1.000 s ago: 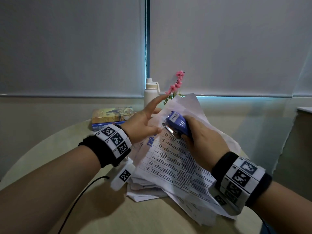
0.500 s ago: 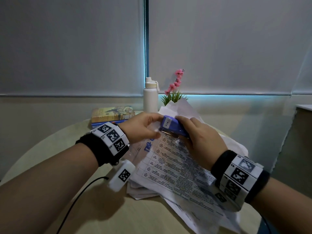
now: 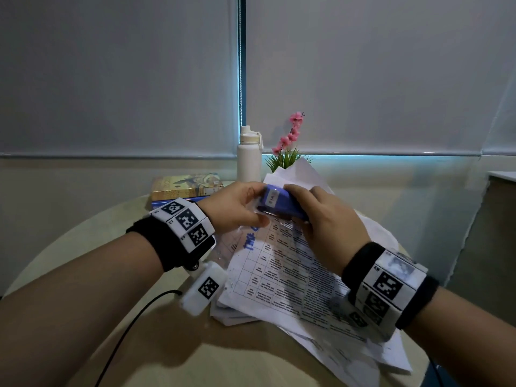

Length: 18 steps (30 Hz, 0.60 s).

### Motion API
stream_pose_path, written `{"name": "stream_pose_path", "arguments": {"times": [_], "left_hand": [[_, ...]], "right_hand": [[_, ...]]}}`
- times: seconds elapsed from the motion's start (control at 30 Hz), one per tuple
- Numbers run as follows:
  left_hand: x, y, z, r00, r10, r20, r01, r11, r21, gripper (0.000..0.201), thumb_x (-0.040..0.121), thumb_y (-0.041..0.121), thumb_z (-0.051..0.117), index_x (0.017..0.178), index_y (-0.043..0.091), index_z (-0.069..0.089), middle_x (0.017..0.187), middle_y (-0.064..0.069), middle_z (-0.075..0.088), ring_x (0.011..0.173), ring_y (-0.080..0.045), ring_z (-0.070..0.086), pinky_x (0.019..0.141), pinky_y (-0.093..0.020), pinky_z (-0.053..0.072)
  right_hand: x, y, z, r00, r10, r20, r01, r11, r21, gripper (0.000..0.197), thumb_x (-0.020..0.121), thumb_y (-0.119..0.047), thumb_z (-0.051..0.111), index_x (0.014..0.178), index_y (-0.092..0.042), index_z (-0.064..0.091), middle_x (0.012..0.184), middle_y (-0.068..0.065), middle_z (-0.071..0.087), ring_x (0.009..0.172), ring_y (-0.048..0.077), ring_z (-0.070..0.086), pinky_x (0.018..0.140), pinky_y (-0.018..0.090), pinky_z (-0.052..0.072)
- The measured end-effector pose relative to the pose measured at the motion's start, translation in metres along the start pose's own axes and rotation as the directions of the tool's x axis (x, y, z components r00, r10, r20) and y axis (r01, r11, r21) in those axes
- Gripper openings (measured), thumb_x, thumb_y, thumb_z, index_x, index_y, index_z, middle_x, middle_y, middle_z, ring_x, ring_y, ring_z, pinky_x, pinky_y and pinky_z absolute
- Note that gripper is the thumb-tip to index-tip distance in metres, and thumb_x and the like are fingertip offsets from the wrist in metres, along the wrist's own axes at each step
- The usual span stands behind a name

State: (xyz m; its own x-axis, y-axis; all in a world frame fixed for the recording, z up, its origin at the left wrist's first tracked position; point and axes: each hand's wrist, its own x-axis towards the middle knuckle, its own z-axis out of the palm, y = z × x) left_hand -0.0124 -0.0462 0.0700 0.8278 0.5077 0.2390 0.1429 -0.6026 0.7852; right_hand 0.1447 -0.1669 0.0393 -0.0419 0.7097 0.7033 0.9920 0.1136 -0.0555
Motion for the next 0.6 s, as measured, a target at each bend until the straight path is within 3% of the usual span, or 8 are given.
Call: {"name": "stream_pose_path", "arguments": {"times": [0.1, 0.23, 0.33, 0.4, 0.47, 0.5, 0.6], "left_hand": [[0.001, 0.001, 0.000, 1.000, 0.011, -0.013, -0.011, 1.000, -0.006, 0.051, 0.070, 0.006, 0.071, 0.115, 0.029, 0.061, 0.119, -0.001, 0.067, 0.112, -0.022, 0.062, 0.101, -0.047, 0.046], [0.003, -0.001, 0.000, 0.999, 0.004, -0.042, -0.003, 1.000, 0.026, 0.045, 0.076, -0.006, 0.070, 0.105, 0.028, 0.061, 0.104, 0.002, 0.069, 0.096, -0.013, 0.066, 0.090, -0.035, 0.051], [0.001, 0.002, -0.001, 0.997, 0.037, -0.071, -0.037, 0.999, -0.010, 0.048, 0.076, -0.005, 0.070, 0.115, 0.022, 0.062, 0.115, -0.002, 0.068, 0.108, -0.018, 0.064, 0.100, -0.043, 0.047], [-0.001, 0.003, -0.004, 0.997, 0.034, -0.065, -0.035, 0.999, -0.016, 0.054, 0.076, -0.004, 0.070, 0.124, 0.019, 0.059, 0.121, -0.002, 0.067, 0.112, -0.018, 0.063, 0.102, -0.046, 0.046], [-0.003, 0.002, -0.007, 0.998, 0.020, -0.066, -0.020, 1.000, -0.002, 0.060, 0.077, -0.006, 0.070, 0.130, 0.016, 0.055, 0.126, 0.000, 0.063, 0.114, -0.015, 0.061, 0.103, -0.042, 0.046], [-0.004, 0.000, -0.007, 0.997, 0.018, -0.071, -0.017, 1.000, 0.013, 0.061, 0.078, -0.005, 0.070, 0.132, 0.016, 0.053, 0.128, 0.002, 0.061, 0.114, -0.011, 0.060, 0.103, -0.037, 0.046], [-0.010, -0.006, -0.009, 0.994, 0.019, -0.109, -0.020, 1.000, -0.006, 0.060, 0.080, -0.008, 0.067, 0.131, 0.018, 0.053, 0.127, 0.003, 0.059, 0.103, -0.003, 0.061, 0.088, -0.017, 0.051]], "right_hand": [[0.003, 0.000, -0.001, 0.997, 0.074, 0.016, -0.074, 0.995, 0.068, 0.046, 0.088, -0.021, 0.054, 0.133, -0.021, 0.044, 0.109, 0.007, 0.060, 0.088, 0.034, 0.058, 0.068, 0.039, 0.047], [0.004, -0.001, 0.002, 1.000, 0.003, -0.031, -0.004, 1.000, -0.007, 0.048, 0.082, -0.017, 0.052, 0.129, -0.021, 0.046, 0.098, 0.008, 0.059, 0.078, 0.034, 0.057, 0.060, 0.037, 0.046], [0.008, 0.000, 0.003, 0.982, 0.187, 0.019, -0.186, 0.954, 0.235, 0.041, 0.088, -0.021, 0.056, 0.127, -0.025, 0.044, 0.109, -0.002, 0.058, 0.089, 0.022, 0.054, 0.072, 0.031, 0.041], [0.008, 0.002, 0.003, 0.964, 0.251, 0.090, -0.267, 0.899, 0.347, 0.038, 0.089, -0.022, 0.057, 0.124, -0.026, 0.044, 0.105, -0.005, 0.059, 0.088, 0.018, 0.053, 0.074, 0.030, 0.040], [0.008, 0.003, 0.004, 0.943, 0.305, 0.133, -0.328, 0.786, 0.524, 0.031, 0.090, -0.018, 0.056, 0.119, -0.025, 0.046, 0.096, -0.001, 0.062, 0.080, 0.018, 0.058, 0.071, 0.030, 0.047], [0.007, 0.005, 0.003, 0.923, 0.345, 0.170, -0.373, 0.696, 0.614, 0.026, 0.091, -0.015, 0.055, 0.115, -0.023, 0.047, 0.089, 0.001, 0.062, 0.070, 0.016, 0.058, 0.063, 0.027, 0.049], [0.001, 0.018, -0.001, 0.841, 0.449, 0.302, -0.501, 0.435, 0.748, 0.009, 0.094, -0.013, 0.052, 0.101, -0.017, 0.052, 0.069, 0.001, 0.057, 0.048, 0.009, 0.052, 0.049, 0.021, 0.044]]}}
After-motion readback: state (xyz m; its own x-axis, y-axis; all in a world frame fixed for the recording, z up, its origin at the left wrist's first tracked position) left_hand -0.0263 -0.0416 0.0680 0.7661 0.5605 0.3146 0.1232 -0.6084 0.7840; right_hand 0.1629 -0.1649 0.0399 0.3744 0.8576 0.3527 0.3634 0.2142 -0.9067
